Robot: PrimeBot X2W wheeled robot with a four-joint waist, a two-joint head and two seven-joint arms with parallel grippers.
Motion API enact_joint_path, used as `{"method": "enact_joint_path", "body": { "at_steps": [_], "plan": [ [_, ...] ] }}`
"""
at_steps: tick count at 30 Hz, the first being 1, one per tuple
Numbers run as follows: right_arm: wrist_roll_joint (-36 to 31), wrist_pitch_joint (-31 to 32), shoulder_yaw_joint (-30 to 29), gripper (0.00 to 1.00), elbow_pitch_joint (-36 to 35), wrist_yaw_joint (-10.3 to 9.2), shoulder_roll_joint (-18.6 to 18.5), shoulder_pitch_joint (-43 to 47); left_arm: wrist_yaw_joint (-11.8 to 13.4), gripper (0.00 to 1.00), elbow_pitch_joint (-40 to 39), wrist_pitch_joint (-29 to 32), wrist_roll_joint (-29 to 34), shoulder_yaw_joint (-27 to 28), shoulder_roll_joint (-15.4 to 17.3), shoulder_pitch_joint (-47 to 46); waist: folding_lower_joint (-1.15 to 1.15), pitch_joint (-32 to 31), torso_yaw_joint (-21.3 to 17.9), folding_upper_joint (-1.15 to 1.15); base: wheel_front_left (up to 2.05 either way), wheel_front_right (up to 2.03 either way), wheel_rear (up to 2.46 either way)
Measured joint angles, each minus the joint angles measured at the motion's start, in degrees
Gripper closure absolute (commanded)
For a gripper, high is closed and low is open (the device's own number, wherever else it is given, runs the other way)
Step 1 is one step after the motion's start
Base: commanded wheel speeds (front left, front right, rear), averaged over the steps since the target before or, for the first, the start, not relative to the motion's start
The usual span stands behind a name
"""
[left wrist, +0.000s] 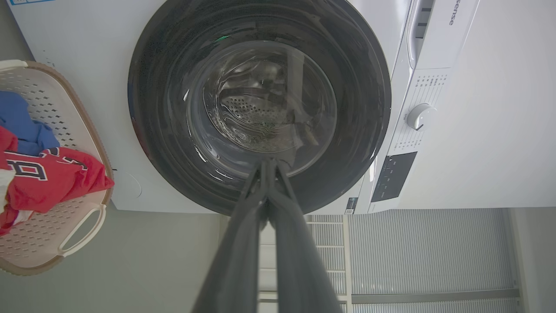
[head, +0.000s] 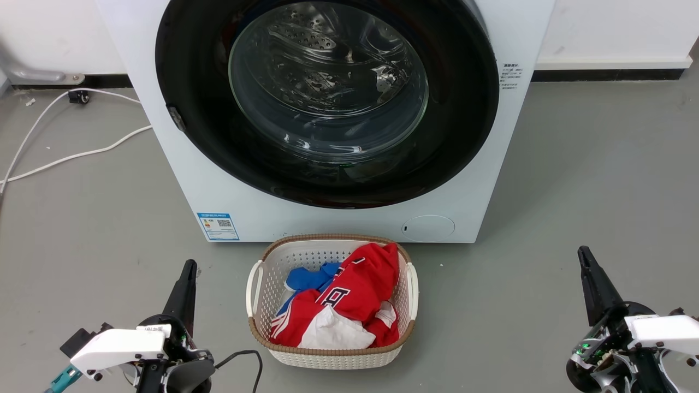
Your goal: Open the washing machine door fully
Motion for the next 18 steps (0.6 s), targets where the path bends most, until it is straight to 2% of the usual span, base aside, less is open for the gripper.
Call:
{"method": "enact_joint_path", "body": {
  "at_steps": [18],
  "plan": [
    [-0.14, 0.22, -0.24, 1.00, 0.01, 0.00, 0.18, -0.03, 0.00, 1.00, 0.01, 0.05, 0.23, 0.13, -0.10, -0.01, 0.00, 0.00, 0.00, 0.00, 0.00, 0.00, 0.00]
  ]
}}
